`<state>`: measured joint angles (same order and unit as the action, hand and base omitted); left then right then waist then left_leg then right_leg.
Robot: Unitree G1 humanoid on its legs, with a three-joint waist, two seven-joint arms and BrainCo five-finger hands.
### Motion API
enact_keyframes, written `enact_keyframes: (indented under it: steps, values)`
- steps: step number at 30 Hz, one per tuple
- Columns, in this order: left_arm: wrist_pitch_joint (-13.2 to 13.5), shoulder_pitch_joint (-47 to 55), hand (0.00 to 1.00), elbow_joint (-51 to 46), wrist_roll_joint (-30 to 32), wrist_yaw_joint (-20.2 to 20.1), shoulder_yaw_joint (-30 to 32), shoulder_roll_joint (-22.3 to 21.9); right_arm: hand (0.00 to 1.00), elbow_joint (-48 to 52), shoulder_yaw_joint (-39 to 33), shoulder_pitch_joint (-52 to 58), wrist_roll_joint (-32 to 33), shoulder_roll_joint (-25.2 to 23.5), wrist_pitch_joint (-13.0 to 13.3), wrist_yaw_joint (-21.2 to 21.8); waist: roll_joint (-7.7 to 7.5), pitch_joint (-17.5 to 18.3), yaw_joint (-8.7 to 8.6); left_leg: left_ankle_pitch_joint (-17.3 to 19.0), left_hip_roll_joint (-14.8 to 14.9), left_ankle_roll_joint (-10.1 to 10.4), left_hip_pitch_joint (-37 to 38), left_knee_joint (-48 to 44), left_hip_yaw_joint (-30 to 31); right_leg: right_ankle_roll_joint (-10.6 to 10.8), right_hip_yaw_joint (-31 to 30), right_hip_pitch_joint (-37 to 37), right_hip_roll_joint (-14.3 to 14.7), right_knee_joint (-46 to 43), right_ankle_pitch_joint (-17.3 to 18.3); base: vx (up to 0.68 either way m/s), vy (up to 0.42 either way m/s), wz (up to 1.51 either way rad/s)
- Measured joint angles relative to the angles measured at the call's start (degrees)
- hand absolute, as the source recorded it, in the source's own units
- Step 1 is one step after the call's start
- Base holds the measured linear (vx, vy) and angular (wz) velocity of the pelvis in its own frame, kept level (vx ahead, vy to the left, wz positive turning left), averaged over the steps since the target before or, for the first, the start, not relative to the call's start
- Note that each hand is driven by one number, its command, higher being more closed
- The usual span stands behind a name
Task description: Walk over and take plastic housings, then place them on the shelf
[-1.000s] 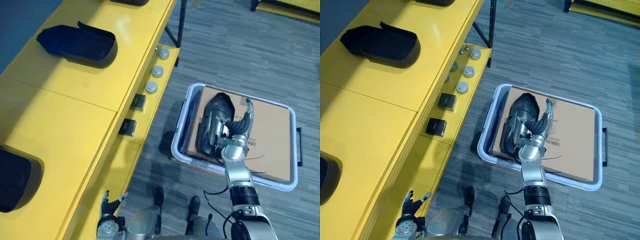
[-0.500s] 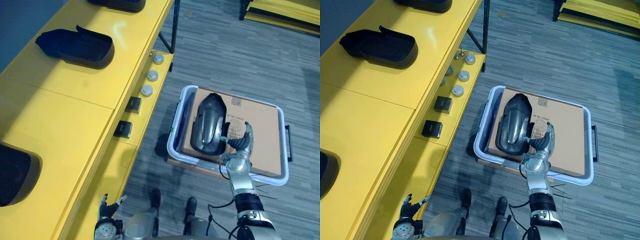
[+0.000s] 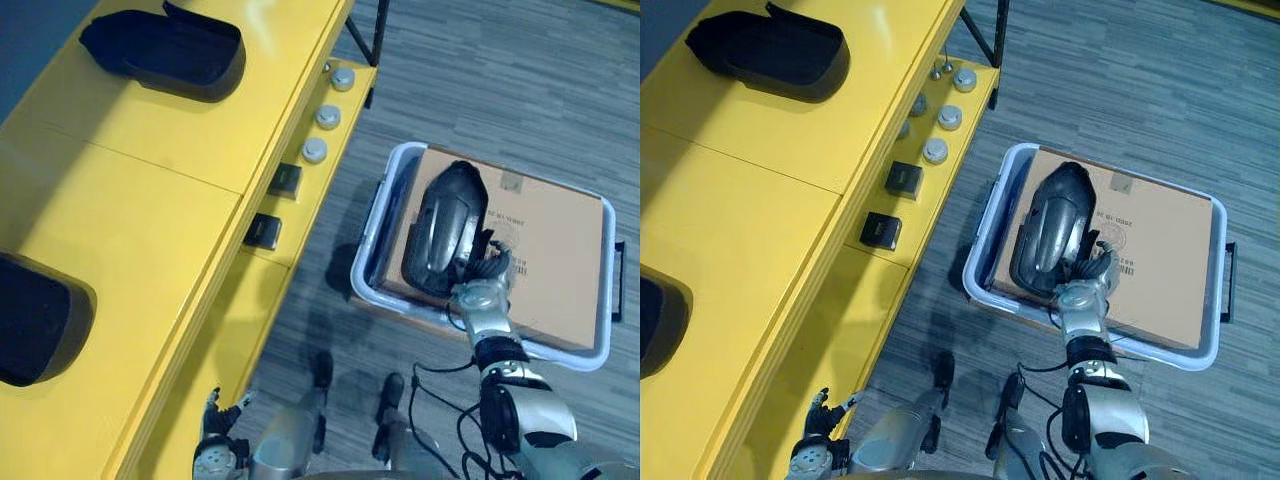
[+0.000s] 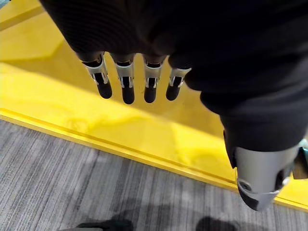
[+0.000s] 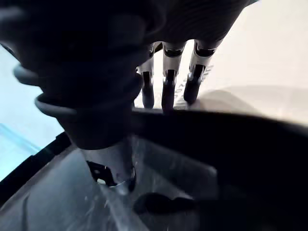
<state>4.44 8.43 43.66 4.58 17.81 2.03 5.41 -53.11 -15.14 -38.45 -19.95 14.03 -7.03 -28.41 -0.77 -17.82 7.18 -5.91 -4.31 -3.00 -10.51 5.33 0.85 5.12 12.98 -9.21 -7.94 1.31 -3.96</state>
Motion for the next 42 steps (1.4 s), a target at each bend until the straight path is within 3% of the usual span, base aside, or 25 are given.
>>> enact_keyframes:
  steps: [13, 23, 32, 37, 42]
  values:
    - [0.0, -0.7, 0.0, 0.2, -0.6, -0.1, -0.1, 0.4, 1.0, 1.0, 3.1, -0.1, 2.6, -1.9, 1.0, 3.4, -0.71, -0.4, -0.09, 0.1, 0.2, 0.2, 2.4, 0.0, -1.1, -0.1, -0.6, 2.1, 0.1, 0.0, 0.0, 0.06, -0.016, -0.02]
    - [-0.3, -0.5, 0.0, -2.8, -0.5, -0.4, -0.3, 0.1, 1.0, 22.6, 3.3, 10.8, 2.4, -4.9, 1.0, 1.5, -0.85, -0.2, -0.41, 0.2, 0.2, 0.4, 4.2, 0.1, -1.2, -0.1, -0.6, 4.1, 0.0, 0.3, 0.0, 0.01, -0.003, 0.0]
    - [0.1, 1.5, 0.0, -25.0, -0.6, -1.5, -6.6, -3.4, 1.0, 42.7, 5.7, 18.0, -2.6, -8.7, 2.6, -0.3, -1.49, 6.0, -3.16, 0.3, 0.6, 0.4, 5.2, 0.0, -1.3, 0.0, -0.7, 5.6, 0.0, 1.7, -0.1, 0.06, -0.025, -0.01]
    - [0.5, 1.5, 0.0, -41.0, -0.6, -0.7, -6.4, -3.7, 1.0, 51.1, 8.7, 20.5, -5.5, -10.7, 3.8, -0.5, -1.31, 7.4, -3.4, 0.8, 1.1, 0.9, 6.2, 0.1, -2.1, -0.2, -0.8, 6.2, 0.5, 1.8, 0.1, 0.0, -0.032, -0.1]
    - [2.7, 0.1, 0.0, -54.5, -1.7, 2.4, -6.4, -3.7, 1.0, 56.8, 13.3, 21.6, -7.8, -12.0, 4.4, 0.0, -0.88, 9.5, -3.6, 0.8, 1.3, 0.8, 7.2, 0.1, -2.1, -0.4, -0.7, 7.3, 0.8, 2.0, 0.2, 0.0, -0.006, 0.0]
